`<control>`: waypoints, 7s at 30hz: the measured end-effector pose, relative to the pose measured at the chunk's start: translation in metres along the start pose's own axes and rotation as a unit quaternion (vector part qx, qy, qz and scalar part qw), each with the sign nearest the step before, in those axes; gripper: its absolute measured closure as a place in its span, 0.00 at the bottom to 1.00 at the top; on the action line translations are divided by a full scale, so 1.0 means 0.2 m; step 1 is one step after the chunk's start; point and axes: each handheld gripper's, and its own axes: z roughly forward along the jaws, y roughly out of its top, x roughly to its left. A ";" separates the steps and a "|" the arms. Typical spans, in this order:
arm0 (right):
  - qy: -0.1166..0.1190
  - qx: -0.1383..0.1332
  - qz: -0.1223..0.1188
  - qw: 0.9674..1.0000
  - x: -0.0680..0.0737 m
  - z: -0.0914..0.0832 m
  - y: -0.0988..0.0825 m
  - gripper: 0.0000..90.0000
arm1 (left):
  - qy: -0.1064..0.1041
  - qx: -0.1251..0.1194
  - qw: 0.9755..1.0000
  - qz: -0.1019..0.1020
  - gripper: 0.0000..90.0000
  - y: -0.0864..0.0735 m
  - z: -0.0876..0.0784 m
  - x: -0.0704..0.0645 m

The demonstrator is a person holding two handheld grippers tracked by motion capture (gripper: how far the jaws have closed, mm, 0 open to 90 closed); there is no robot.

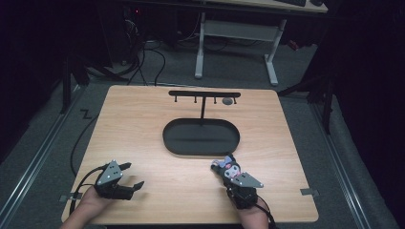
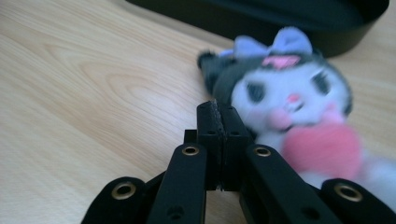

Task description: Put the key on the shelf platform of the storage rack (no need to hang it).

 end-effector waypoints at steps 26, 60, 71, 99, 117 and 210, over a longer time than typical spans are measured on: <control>-0.081 0.004 0.049 0.996 -0.27 -0.14 -0.09 0.98 | -0.001 0.000 1.000 0.000 0.17 0.00 0.00 0.00; -0.107 0.019 0.056 0.992 -0.30 -0.13 -0.12 0.85 | 0.001 -0.002 1.000 -0.001 0.17 0.00 0.00 0.00; -0.117 0.054 0.061 0.990 -0.31 -0.12 -0.06 0.84 | 0.004 -0.006 1.000 0.001 0.17 -0.01 -0.01 -0.01; -0.081 0.197 0.021 0.977 -0.35 -0.09 0.10 0.76 | 0.003 -0.003 1.000 0.002 0.17 0.00 -0.01 -0.01; -0.049 0.290 0.030 0.955 -0.39 -0.05 0.17 0.56 | 0.005 -0.001 1.000 0.003 0.17 0.00 0.00 -0.01; -0.024 0.276 -0.010 0.961 -0.12 0.07 0.24 0.52 | 0.002 0.001 1.000 0.002 0.17 0.00 0.00 -0.01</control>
